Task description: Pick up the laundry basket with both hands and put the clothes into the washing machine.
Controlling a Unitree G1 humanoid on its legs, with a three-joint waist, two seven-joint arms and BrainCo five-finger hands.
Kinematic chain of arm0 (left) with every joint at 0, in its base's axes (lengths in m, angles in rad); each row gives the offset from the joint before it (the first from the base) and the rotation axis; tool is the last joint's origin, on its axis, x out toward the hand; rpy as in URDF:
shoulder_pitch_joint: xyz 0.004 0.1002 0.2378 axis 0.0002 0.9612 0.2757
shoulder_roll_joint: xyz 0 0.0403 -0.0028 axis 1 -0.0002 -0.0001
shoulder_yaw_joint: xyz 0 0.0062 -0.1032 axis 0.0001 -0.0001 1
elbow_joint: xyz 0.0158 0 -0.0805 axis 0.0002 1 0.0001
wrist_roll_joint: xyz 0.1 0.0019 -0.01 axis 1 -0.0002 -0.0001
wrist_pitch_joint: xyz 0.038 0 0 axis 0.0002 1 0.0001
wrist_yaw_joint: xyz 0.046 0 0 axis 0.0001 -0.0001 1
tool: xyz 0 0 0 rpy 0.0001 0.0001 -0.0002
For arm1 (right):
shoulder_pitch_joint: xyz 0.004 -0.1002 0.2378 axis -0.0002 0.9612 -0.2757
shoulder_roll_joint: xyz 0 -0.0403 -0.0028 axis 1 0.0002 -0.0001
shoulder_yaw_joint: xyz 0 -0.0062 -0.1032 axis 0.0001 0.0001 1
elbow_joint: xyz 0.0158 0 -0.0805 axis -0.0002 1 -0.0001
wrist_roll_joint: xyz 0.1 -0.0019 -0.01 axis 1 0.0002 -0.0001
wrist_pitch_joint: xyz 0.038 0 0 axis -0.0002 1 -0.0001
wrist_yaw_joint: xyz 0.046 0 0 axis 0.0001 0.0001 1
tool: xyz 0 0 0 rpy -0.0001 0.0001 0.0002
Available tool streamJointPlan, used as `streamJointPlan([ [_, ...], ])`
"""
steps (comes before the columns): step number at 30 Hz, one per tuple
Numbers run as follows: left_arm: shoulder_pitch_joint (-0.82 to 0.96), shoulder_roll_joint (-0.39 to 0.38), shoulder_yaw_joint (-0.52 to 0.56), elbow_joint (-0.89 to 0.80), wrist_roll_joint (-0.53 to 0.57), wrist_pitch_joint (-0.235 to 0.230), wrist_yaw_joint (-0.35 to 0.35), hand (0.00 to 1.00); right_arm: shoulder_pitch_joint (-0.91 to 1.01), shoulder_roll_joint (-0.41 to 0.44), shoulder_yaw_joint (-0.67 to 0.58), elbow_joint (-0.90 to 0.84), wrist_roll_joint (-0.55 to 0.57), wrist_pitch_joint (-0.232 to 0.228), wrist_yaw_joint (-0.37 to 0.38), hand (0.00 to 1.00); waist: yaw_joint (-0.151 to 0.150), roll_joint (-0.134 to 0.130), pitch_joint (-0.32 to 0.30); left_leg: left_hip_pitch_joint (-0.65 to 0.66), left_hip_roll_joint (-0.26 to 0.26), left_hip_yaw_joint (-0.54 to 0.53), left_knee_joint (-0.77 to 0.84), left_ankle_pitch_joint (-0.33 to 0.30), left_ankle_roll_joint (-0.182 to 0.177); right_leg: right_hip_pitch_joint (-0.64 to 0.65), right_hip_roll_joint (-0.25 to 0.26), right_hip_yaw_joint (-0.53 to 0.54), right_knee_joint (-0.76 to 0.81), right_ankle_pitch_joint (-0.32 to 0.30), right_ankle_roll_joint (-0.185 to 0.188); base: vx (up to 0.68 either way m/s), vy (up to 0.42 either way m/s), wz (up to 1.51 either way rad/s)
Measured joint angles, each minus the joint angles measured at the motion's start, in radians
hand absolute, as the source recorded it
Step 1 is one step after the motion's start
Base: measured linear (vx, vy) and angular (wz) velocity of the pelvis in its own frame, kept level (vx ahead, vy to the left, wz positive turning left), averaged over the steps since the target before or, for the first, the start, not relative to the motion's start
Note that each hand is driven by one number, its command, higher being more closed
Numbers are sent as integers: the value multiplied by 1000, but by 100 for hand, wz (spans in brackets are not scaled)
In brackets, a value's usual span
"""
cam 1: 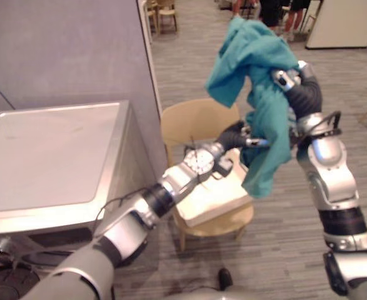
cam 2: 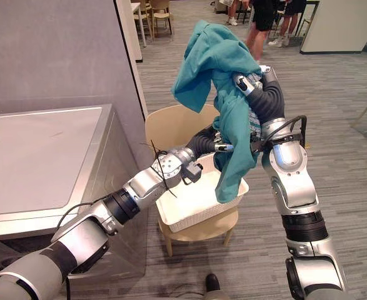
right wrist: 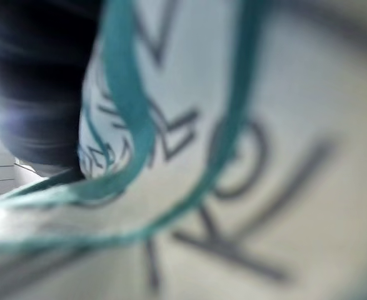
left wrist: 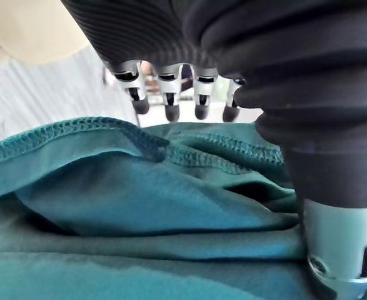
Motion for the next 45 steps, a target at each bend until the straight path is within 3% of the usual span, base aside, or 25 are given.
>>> streamJointPlan([
  [11, -17, 2, 113, -3, -96, -5, 32, 0, -4, 24, 33, -13, 2, -1, 17, 100, -1, -5, 0, 2, 0, 3, -2, 0, 1, -1, 1, 3, -2, 0, 0, 0, 0, 0],
  [23, -18, 47, 140, -51, -135, -6, 31, 0, 21, 42, 60, -56, 14, -18, 57, 100, -1, -11, -1, 8, 1, 10, -7, 0, 1, -1, 1, 8, -2, 0, 0, -3, -3, -1],
  [24, -18, 52, 140, -51, -135, -6, 30, 100, 39, 42, 68, -63, 16, -26, 57, 100, -1, -12, -1, 8, 1, 10, -8, 0, 1, -1, 2, 8, -2, 0, 0, 0, 0, 0],
  [43, -18, 84, 140, -92, -135, -6, 28, 100, 84, 61, 77, -68, 44, -48, 58, 100, -2, -30, -4, 21, 0, 17, -26, 0, 1, 8, -1, 8, -20, 6, 8, 0, -1, 0],
  [44, -18, 84, 140, -92, -135, -6, 28, 100, 85, 62, 77, -68, 44, -48, 58, 0, -2, -30, -4, 21, 0, 17, -26, 0, 1, 8, -1, 8, -20, 6, 8, 0, 0, 0],
  [45, -18, 84, 140, -92, -135, -6, 28, 100, 86, 64, 77, -68, 44, -48, 58, 0, -2, -30, -4, 22, 0, 16, -27, 0, 1, 9, -1, 8, -20, 6, 8, 0, 0, 0],
])
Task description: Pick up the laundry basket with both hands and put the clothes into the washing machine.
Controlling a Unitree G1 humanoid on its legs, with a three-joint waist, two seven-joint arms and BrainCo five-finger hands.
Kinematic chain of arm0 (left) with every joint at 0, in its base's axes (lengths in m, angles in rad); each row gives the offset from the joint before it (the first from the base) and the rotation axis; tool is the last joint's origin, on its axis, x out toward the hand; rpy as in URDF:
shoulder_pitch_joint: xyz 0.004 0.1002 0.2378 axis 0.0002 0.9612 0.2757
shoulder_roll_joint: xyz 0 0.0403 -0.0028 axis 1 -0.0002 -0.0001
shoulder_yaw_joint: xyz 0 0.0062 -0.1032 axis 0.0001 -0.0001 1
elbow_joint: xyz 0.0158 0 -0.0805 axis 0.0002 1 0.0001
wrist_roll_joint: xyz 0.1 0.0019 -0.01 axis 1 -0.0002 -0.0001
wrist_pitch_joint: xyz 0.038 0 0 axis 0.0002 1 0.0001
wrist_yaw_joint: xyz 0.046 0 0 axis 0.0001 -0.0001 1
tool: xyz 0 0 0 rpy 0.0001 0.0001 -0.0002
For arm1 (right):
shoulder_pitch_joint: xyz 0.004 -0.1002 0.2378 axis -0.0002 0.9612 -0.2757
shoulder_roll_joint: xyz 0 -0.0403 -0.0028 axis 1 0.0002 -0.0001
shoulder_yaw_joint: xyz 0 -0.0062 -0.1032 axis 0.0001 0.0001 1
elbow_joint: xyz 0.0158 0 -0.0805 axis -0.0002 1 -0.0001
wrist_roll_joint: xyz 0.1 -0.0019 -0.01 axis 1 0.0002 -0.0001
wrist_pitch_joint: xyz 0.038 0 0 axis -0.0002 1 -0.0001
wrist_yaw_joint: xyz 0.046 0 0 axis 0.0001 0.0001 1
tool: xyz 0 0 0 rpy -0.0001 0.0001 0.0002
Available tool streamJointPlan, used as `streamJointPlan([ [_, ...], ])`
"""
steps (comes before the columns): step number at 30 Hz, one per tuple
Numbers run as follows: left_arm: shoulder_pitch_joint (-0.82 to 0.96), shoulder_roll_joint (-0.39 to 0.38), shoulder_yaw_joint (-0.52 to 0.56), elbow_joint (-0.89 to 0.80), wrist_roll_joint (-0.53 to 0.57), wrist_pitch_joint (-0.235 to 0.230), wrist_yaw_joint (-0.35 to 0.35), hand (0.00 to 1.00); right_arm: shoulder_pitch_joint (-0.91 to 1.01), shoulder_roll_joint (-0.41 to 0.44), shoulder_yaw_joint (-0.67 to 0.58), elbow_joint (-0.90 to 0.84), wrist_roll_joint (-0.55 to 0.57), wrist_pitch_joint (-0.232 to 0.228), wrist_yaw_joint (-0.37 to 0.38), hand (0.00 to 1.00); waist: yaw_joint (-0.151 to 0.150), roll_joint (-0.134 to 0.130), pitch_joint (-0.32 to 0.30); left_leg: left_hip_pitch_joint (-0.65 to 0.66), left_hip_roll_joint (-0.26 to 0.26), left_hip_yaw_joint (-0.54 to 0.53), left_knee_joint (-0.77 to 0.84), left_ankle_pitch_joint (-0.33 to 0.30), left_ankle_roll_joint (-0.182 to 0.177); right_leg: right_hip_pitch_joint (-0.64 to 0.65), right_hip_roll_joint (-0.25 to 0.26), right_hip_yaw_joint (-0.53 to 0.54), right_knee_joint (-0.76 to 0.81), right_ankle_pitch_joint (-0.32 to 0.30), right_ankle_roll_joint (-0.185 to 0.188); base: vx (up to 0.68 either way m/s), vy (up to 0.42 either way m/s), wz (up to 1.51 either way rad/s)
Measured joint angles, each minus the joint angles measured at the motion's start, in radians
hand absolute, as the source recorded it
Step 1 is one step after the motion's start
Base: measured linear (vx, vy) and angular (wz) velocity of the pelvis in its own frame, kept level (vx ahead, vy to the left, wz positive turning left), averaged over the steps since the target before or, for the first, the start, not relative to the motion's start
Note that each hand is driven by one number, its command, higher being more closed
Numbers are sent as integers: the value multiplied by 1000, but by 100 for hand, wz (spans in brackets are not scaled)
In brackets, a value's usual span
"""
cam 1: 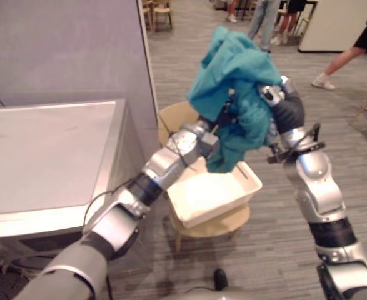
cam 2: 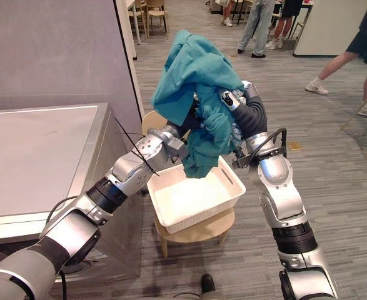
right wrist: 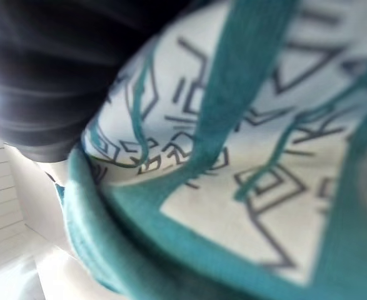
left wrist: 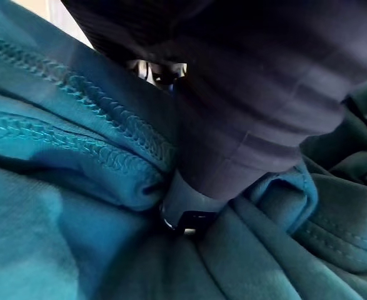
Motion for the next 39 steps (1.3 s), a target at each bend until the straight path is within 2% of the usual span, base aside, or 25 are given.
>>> streamJointPlan([
  [7, 0, 8, 14, -3, 3, 0, 5, 100, 53, 31, -33, -20, 0, -6, -1, 0, 2, -5, 0, 21, 0, -1, -5, 0, 0, 19, 7, -4, 1, 0, 0, -6, -5, 0],
  [11, 0, -2, 63, -5, 12, -2, 14, 100, 123, 58, -72, -59, -1, -7, -2, 0, 1, -6, 1, 21, 0, 1, -5, 0, 0, 17, 7, -3, 3, 0, 0, -47, -31, -1],
  [15, 0, -7, 120, -5, 30, -22, 29, 100, 198, 71, -146, -110, 0, -6, -3, 0, -1, -5, 1, 21, 0, 5, -4, 0, 0, 16, 7, -2, 5, -1, 0, -26, -20, -1],
  [19, 0, -4, 165, -3, 53, -33, 29, 100, 279, 116, -283, -150, 2, -7, -11, 0, -1, -4, 1, 22, 0, 5, -4, 0, 0, 15, 7, -1, 6, -1, 1, 0, 0, 0],
  [27, 105, 50, 283, -6, 59, -48, 30, 100, 421, 177, -440, -223, 29, -19, -28, 0, -5, 13, 1, 26, 0, 9, -4, 0, 0, 15, 8, 3, 10, -1, 0, -8, -7, -1],
  [33, 217, 67, 377, -52, 58, -55, 33, 100, 504, 213, -490, -256, 40, -25, -28, 0, -3, 26, 1, 32, -1, 11, -1, 0, 0, 15, 8, 5, 22, -6, -1, -33, -20, 0],
  [39, 321, 81, 465, -168, 58, -67, 33, 100, 558, 256, -525, -256, 47, -25, -27, 0, -1, 43, 0, 32, 0, 11, 1, 0, 0, 16, 8, 5, 22, -6, -1, -12, -9, 0],
])
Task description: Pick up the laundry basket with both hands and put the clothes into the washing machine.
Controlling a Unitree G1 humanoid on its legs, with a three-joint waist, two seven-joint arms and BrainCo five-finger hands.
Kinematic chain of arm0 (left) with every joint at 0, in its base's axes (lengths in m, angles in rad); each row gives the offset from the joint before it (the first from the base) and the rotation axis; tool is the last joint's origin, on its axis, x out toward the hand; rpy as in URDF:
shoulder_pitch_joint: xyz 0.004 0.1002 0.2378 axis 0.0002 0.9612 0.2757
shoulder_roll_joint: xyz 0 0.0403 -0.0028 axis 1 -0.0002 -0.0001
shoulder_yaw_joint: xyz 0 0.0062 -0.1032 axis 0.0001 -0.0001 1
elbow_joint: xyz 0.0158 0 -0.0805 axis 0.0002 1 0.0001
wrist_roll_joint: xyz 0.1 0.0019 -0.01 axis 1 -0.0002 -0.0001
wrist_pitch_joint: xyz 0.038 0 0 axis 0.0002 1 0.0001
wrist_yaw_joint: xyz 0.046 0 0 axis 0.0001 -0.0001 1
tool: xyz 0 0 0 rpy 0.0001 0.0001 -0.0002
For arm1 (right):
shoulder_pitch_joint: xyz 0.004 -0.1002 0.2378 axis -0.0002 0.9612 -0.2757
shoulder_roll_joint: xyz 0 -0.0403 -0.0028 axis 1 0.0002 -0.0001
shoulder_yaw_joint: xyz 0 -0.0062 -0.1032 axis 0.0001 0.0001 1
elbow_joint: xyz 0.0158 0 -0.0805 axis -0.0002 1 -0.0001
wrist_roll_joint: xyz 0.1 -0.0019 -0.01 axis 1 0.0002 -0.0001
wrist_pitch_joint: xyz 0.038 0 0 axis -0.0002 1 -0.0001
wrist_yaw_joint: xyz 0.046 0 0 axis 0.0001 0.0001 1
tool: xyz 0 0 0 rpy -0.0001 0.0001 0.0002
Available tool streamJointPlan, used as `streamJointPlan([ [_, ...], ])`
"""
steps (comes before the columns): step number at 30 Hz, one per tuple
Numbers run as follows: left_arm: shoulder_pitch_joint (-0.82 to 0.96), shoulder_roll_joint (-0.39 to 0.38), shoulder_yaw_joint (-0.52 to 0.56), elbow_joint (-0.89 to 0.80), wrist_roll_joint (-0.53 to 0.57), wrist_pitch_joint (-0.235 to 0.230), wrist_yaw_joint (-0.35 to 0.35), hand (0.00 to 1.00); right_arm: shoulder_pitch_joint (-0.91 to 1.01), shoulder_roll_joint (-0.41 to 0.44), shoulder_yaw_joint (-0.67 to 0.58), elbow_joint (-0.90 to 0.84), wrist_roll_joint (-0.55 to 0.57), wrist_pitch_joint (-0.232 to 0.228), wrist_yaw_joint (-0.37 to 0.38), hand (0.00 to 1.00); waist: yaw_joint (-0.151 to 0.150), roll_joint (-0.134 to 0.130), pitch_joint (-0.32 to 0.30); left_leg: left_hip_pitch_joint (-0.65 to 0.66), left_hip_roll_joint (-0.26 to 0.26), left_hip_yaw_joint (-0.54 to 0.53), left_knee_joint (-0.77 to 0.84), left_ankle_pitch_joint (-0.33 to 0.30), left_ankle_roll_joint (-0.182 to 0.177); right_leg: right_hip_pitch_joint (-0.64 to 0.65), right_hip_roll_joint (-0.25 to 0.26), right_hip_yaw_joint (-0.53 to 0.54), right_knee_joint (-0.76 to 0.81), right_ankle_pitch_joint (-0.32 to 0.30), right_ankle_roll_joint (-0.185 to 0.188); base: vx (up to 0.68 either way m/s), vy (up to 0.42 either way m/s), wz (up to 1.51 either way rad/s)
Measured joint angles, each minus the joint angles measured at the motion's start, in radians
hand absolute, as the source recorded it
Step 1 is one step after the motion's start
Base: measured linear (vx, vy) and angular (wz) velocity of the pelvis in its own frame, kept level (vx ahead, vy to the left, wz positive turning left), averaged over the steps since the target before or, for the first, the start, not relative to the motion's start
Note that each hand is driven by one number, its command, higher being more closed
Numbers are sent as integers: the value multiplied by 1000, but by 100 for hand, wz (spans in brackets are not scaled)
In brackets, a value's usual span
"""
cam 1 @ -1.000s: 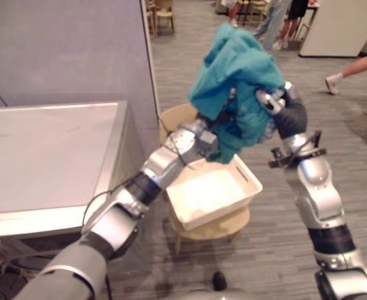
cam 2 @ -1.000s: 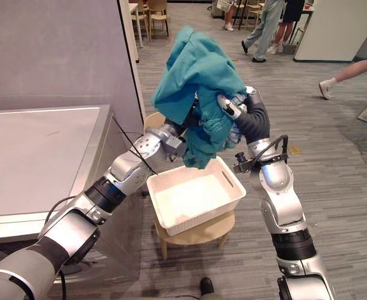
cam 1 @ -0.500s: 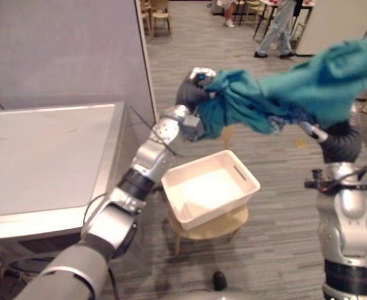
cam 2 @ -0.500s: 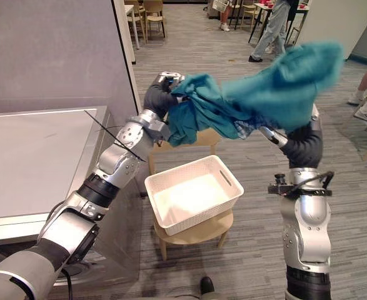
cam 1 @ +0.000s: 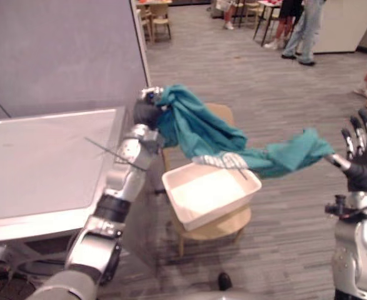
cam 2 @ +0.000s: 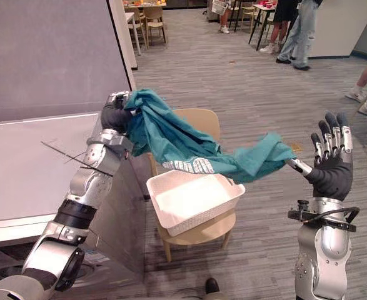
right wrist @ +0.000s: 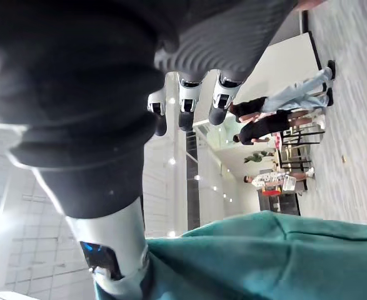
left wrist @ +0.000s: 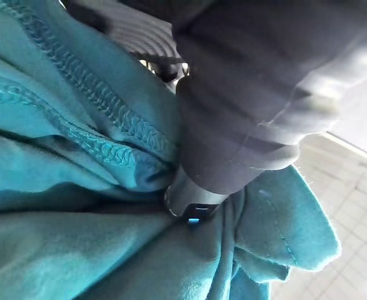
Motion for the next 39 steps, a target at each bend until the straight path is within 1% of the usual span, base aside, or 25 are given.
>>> streamJointPlan([
  [3, 52, 0, 41, -48, 0, -9, 0, 100, 33, 11, -2, 0, -1, 0, 1, 0, 1, 8, -4, 0, 0, -1, 0, 0, 0, 1, 0, -1, 0, 0, 0, 0, 0, 0],
  [7, 148, -3, 119, -143, 0, -25, 0, 100, 81, 55, -3, 0, -1, 0, 2, 0, 2, 18, -11, 1, 1, -2, 1, 0, 0, 3, 0, -1, 0, 0, 0, 0, 0, 0],
  [11, 213, -3, 187, -215, -4, -38, -3, 100, 137, 105, 0, 5, -1, 1, 4, 0, 5, 19, -12, 6, 1, -4, 3, 0, 0, 10, 0, -4, 0, 0, 0, 0, 0, 0],
  [12, 229, -3, 214, -231, -7, -43, -4, 100, 157, 125, 6, 16, -1, 1, 6, 0, 6, 20, -11, 11, 1, -5, 2, 0, 0, 16, 0, -6, -1, -4, -5, 0, 0, 0],
  [16, 277, -2, 323, -299, -8, -71, -3, 100, 232, 193, 35, 112, -10, 11, 27, 0, 10, 24, -12, 16, 1, -5, 1, 0, 0, 21, -2, -9, 0, -10, -7, -28, -16, 0],
  [18, 289, -2, 361, -326, -8, -87, -2, 100, 266, 212, 48, 137, -13, 19, 28, 0, 19, 29, -13, 17, 1, -5, 0, 0, 0, 21, -3, -10, 0, -12, -10, 0, 0, 0],
  [19, 292, -2, 387, -346, -8, -101, 1, 100, 287, 226, 50, 144, -19, 29, 35, 0, 29, 33, -14, 16, 2, -6, 0, 0, 0, 21, -3, -11, -1, -12, -10, -17, -24, 6],
  [21, 312, 0, 444, -385, -8, -118, 14, 100, 295, 232, 56, 166, -37, 32, 52, 0, 30, 41, -20, 17, 1, -13, -1, 0, 0, 25, -4, -17, -1, -13, -10, -18, -20, 10],
  [23, 327, 1, 506, -416, -8, -150, 20, 100, 301, 233, 58, 208, -49, 32, 69, 0, 31, 46, -26, 18, 1, -30, -10, 0, 0, 40, -6, -35, 0, -31, -11, -31, -22, 21],
  [24, 333, 5, 522, -430, -7, -155, 22, 100, 302, 234, 60, 218, -49, 32, 70, 0, 32, 46, -27, 18, 1, -33, -11, 0, 0, 42, -6, -35, -1, -34, -10, -10, -25, 18],
  [26, 374, 40, 574, -472, -7, -186, 37, 100, 305, 238, 65, 267, -57, 32, 70, 0, 46, 48, -27, 17, 3, -37, -13, 0, 0, 43, -4, -38, -1, -37, -12, 2, -27, 7],
  [27, 382, 48, 585, -478, -7, -189, 37, 100, 308, 239, 65, 282, -59, 32, 70, 0, 50, 49, -27, 17, 3, -40, -13, 0, 0, 44, -4, -39, -1, -37, -12, 6, -27, 13],
  [30, 444, 66, 675, -516, -6, -201, 37, 100, 322, 253, 70, 348, -74, 36, 69, 0, 58, 53, -29, 18, 5, -61, -13, 1, -1, 52, -4, -56, 0, -38, -11, 19, -22, 20],
  [31, 473, 67, 722, -523, -6, -214, 39, 100, 323, 262, 71, 378, -81, 39, 69, 0, 61, 55, -31, 18, 5, -66, -13, 1, -1, 53, -4, -61, 3, -40, -10, 29, -20, 10],
  [32, 487, 67, 743, -528, -6, -219, 40, 100, 324, 264, 72, 394, -81, 39, 69, 0, 64, 56, -31, 18, 6, -68, -13, 1, -1, 53, -4, -63, 5, -42, -10, 37, -38, 20],
  [33, 535, 69, 795, -531, -5, -231, 42, 100, 341, 270, 82, 448, -88, 42, 70, 0, 84, 59, -34, 20, 14, -81, -14, 1, -1, 54, -4, -69, 23, -59, -10, 39, -47, 28],
  [34, 593, 70, 843, -532, -4, -240, 48, 100, 343, 271, 89, 488, -89, 45, 70, 0, 87, 60, -35, 24, 15, -93, -15, 1, -1, 55, -4, -79, 40, -71, -10, 30, -39, 30],
  [36, 661, 69, 891, -532, -3, -241, 62, 100, 344, 274, 87, 526, -90, 46, 69, 0, 92, 59, -35, 30, 18, -105, -16, 1, -1, 58, -4, -92, 56, -85, -7, 14, -38, 23],
  [38, 723, 56, 923, -534, 2, -245, 62, 100, 352, 279, 81, 545, -93, 45, 66, 0, 107, 58, -35, 38, 20, -113, -19, 1, -1, 65, -4, -98, 68, -97, -7, -2, -35, 16],
  [39, 764, 32, 929, -540, 5, -250, 62, 100, 356, 283, 72, 568, -103, 44, 63, 0, 115, 58, -35, 42, 20, -116, -21, 1, 0, 70, -5, -103, 70, -103, -12, -20, -28, 11],
])
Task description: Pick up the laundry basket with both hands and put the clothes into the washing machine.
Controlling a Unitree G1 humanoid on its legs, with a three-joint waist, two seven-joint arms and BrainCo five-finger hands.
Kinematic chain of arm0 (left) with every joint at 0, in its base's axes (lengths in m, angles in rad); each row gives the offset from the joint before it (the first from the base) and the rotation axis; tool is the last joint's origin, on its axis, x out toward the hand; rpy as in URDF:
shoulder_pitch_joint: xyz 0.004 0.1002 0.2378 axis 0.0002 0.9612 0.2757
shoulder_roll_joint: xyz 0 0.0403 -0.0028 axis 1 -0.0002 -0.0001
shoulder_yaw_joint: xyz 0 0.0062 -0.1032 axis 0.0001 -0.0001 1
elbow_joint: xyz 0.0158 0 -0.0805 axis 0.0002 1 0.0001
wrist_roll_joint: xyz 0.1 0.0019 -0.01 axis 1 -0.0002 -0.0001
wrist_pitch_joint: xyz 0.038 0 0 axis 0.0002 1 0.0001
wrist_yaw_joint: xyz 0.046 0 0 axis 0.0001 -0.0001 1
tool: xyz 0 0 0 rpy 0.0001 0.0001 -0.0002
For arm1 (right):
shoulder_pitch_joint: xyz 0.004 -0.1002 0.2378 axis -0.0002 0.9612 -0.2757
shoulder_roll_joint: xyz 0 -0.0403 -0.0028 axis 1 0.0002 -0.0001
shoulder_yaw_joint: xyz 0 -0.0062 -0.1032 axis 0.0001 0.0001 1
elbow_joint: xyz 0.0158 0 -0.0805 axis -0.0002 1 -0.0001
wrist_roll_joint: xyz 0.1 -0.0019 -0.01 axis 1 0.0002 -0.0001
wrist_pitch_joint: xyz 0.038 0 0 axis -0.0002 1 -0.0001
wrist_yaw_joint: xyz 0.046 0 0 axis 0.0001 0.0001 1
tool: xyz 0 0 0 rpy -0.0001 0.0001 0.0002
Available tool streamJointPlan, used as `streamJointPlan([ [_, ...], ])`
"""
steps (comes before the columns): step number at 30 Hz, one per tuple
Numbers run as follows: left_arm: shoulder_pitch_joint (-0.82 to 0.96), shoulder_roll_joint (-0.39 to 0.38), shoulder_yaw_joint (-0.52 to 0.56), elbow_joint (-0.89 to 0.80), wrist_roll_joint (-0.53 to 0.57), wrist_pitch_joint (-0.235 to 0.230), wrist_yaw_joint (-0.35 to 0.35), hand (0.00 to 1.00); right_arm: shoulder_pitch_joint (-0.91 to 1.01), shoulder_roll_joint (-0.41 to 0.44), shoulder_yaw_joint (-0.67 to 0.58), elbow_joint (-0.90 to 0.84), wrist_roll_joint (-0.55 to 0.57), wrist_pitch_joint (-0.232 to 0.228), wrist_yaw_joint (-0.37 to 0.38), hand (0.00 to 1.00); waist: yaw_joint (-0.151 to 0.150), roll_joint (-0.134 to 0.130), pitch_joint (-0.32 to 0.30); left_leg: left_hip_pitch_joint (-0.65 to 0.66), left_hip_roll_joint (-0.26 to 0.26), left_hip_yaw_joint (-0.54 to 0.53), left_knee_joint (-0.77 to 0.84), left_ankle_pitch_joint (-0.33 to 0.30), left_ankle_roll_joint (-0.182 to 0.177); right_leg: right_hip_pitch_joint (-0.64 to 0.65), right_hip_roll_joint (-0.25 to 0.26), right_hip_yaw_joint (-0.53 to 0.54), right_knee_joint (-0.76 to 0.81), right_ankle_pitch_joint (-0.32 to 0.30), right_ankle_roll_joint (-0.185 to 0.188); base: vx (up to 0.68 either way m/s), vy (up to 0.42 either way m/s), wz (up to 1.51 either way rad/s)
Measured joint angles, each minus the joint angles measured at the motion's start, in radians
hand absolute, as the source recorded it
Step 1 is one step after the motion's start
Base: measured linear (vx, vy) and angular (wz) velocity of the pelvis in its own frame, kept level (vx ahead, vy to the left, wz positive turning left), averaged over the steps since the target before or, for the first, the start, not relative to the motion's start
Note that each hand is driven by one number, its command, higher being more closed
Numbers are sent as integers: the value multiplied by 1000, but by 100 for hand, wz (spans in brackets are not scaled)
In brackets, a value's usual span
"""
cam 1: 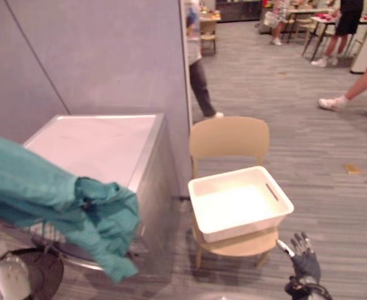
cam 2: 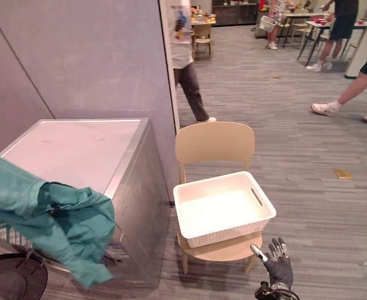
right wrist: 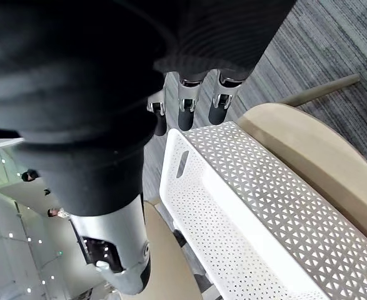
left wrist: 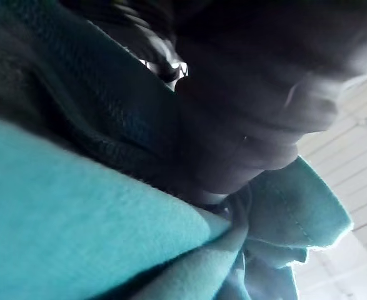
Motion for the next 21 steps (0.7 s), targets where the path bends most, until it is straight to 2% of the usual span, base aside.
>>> streamJointPlan([
  [4, 115, -129, 12, -6, 41, 0, 1, 100, 4, 16, -2, 69, -29, -1, 0, 0, 26, -3, 0, 7, 2, -8, -9, -1, 1, 5, -1, -16, 14, -16, -1, -39, -30, 9],
  [8, 206, -255, -7, -49, 84, 10, 12, 100, 13, 30, 0, 117, -47, -1, -3, 0, 28, -29, 3, 7, 9, -24, -1, -4, 4, 19, 0, -31, 18, -29, -4, -24, -34, 18],
  [9, 240, -306, -36, -66, 102, 16, 19, 100, 19, 30, 0, 132, -55, 0, -5, 0, 31, -36, 2, 5, 12, -29, 13, -9, 9, 23, -1, -47, 31, -40, -1, -12, -36, 17],
  [12, 284, -371, -106, -90, 119, 25, 17, 100, 22, 29, 8, 165, -64, 0, -21, 0, 29, -46, 5, 5, 15, -53, 38, -21, 12, 36, -5, -77, 61, -64, -3, -4, -28, 31],
  [14, 333, -430, -172, -115, 117, 39, 6, 100, 15, 23, 18, 228, -64, 0, -26, 0, 31, -55, 10, -10, 20, -81, 102, -54, 14, 37, -14, -118, 128, -110, -2, -4, -24, 39],
  [15, 336, -434, -180, -115, 117, 40, 2, 100, 13, 23, 18, 238, -64, 1, -28, 0, 31, -56, 11, -13, 20, -85, 111, -58, 13, 37, -15, -124, 137, -115, -2, -2, -29, 50],
  [18, 357, -446, -258, -112, 96, 71, -45, 100, -14, 12, 34, 373, -64, 7, -49, 0, 32, -57, 20, -73, 17, -158, 248, -118, 8, 27, -36, -182, 255, -189, 3, -31, -16, 69],
  [21, 356, -447, -304, -83, 73, 88, -53, 100, -64, -13, 59, 463, -64, 16, -86, 0, 52, -61, 28, -123, 18, -168, 337, -172, 13, -23, -68, -205, 375, -244, 10, -62, 4, 28],
])
